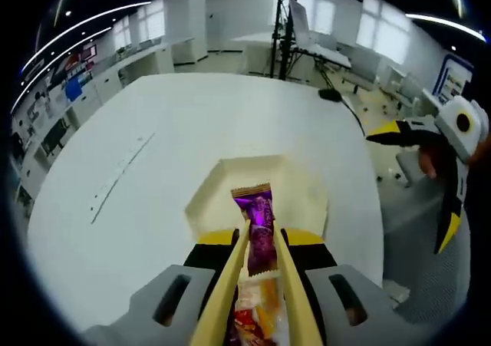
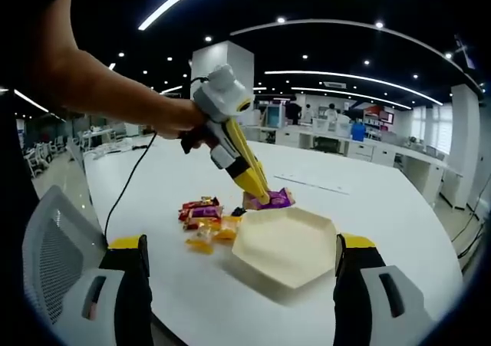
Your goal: Place the target food into the container with the food tongs after gripping and lifting it, then release it inside without dropping or visibly crushing the food.
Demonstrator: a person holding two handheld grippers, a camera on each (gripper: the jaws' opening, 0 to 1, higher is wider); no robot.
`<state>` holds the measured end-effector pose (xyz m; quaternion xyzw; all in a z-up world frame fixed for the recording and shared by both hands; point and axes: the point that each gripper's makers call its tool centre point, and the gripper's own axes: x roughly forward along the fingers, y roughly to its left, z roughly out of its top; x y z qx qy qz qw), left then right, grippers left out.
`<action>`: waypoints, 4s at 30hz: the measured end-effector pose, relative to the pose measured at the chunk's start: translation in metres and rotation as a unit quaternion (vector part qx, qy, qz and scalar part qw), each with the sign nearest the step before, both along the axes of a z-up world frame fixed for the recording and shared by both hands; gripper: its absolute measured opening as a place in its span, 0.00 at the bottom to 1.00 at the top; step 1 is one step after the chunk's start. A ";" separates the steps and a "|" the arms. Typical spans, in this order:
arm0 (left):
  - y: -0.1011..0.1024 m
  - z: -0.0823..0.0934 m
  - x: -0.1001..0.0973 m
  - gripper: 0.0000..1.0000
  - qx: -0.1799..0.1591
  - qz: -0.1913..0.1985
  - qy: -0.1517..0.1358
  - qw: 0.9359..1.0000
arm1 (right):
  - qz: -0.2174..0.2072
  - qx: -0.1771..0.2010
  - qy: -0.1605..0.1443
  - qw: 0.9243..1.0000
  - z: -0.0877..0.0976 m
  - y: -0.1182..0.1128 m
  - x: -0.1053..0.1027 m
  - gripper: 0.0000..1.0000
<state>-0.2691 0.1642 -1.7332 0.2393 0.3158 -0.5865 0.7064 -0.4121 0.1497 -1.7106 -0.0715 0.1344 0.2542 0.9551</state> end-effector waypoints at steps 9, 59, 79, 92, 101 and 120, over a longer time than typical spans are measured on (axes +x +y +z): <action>-0.027 0.002 0.003 0.18 -0.002 -0.012 0.000 1.000 | -0.002 0.004 -0.001 1.000 0.002 -0.001 0.000 0.99; 0.112 -0.008 -0.013 0.24 -0.057 0.090 -0.046 0.993 | 0.019 0.008 0.003 1.000 0.001 0.008 -0.002 1.00; 0.192 -0.048 -0.025 0.24 -0.052 0.213 -0.063 0.974 | 0.021 0.003 0.010 1.000 -0.003 0.009 -0.003 0.99; 0.212 -0.074 -0.024 0.24 -0.037 0.258 -0.056 0.964 | 0.020 0.005 0.015 1.000 -0.004 0.009 -0.003 0.99; 0.214 -0.088 -0.025 0.24 -0.035 0.279 -0.039 0.959 | 0.018 0.007 0.015 1.000 -0.004 0.009 -0.003 0.99; 0.216 -0.102 -0.024 0.17 -0.015 0.307 -0.023 0.951 | 0.016 0.010 0.015 1.000 -0.003 0.008 -0.002 0.99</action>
